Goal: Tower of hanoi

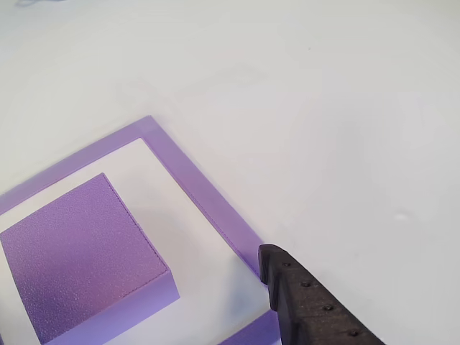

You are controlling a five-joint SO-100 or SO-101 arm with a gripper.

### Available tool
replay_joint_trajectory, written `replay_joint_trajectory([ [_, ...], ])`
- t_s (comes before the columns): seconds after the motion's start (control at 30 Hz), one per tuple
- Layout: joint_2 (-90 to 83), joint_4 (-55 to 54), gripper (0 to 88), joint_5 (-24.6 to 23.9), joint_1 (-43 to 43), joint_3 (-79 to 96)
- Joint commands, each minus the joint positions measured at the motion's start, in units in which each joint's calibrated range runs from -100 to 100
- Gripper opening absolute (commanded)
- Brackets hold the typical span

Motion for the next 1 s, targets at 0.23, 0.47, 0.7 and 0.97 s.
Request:
replay_joint_trajectory([
  [0.23, 3.38, -2.21, 47.8, 0.0, -2.72, -4.94],
  [0.47, 4.82, -2.29, 46.2, 0.0, -3.48, -5.58],
  [0.7, 7.3, -2.29, 43.4, 0.0, -3.94, -8.49],
  [0.97, 8.35, -1.81, 30.3, 0.0, -3.94, -10.03],
])
